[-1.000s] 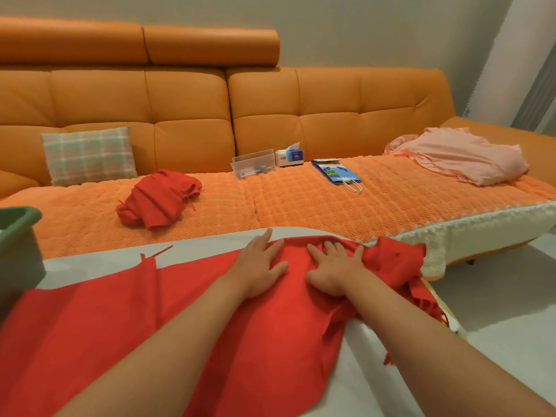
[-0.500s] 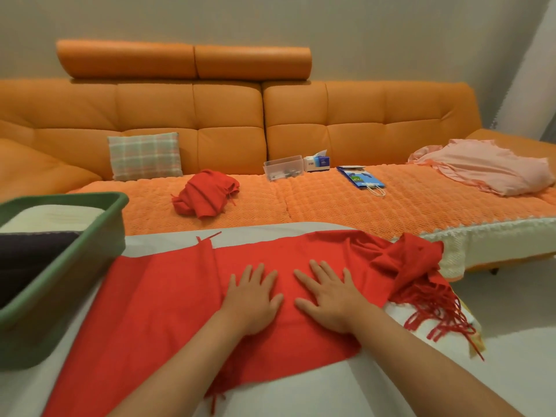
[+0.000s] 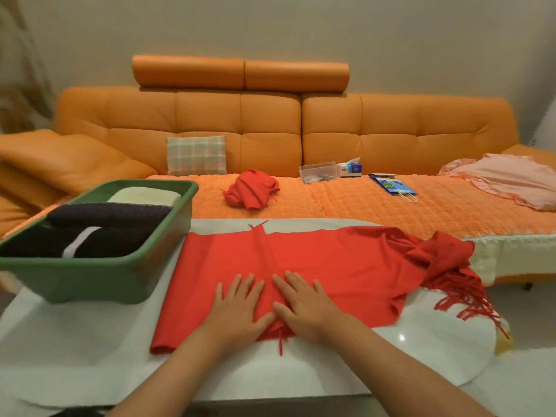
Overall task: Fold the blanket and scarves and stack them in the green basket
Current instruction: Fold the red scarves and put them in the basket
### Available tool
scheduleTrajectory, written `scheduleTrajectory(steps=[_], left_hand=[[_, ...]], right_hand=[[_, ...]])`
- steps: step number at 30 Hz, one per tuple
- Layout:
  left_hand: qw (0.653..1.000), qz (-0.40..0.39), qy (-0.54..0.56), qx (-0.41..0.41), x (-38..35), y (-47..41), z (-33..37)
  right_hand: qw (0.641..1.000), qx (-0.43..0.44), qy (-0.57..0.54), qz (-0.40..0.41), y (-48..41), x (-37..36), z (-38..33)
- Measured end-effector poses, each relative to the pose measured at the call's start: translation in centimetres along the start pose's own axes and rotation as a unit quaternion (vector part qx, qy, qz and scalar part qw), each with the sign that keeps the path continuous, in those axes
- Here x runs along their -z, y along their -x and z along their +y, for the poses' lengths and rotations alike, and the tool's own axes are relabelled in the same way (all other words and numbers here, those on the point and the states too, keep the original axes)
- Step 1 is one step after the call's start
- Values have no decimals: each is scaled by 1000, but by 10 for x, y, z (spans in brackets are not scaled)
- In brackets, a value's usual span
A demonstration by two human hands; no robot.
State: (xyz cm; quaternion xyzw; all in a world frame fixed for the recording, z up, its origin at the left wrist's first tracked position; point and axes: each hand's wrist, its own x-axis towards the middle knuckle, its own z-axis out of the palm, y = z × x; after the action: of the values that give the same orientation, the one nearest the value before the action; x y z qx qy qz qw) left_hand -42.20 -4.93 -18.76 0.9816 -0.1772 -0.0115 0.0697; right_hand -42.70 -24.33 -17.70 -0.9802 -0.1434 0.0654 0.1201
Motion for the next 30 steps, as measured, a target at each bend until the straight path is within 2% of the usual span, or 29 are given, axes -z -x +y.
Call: scheduleTrajectory(steps=[1,3,5,7,9,10,13,18,21,23,25,27,29,30], left_hand=[[999,-34,2,-24,4,7,-4],[996,-42,10,-72,11,20,-9],[995,-12,20,-101,15,34,-16],[992,27,16,-119,18,45,-22],[991,53,11,-123,20,53,-27],[991,55,9,-120,21,57,-30],[995,37,-2,-88,23,68,-43],[998,16,4,-54,31,82,-73],[998,5,-13,-59,31,88,-88],[998,-15,-13,-63,30,93,-96],[998,-18,7,-62,30,100,-101],[997,10,70,-37,33,107,-102],[989,95,116,4,34,109,-102],[983,142,108,29,34,109,-102]], right_hand=[[1000,2,18,-8,2,-4,-1],[999,0,35,-9,7,-7,-1],[1000,-7,24,13,11,-5,-4],[994,-26,60,86,12,0,-15],[980,-82,118,138,12,4,-30],[977,-121,113,135,11,7,-38],[978,-167,50,113,8,5,-54],[960,-153,-132,193,3,17,-66],[947,-166,-225,157,-2,21,-61],[964,-183,-164,106,4,18,-61],[979,-198,-13,56,12,14,-65],[974,-156,117,114,18,11,-73],[965,-53,170,191,16,6,-79],[967,-13,173,184,14,2,-80]])
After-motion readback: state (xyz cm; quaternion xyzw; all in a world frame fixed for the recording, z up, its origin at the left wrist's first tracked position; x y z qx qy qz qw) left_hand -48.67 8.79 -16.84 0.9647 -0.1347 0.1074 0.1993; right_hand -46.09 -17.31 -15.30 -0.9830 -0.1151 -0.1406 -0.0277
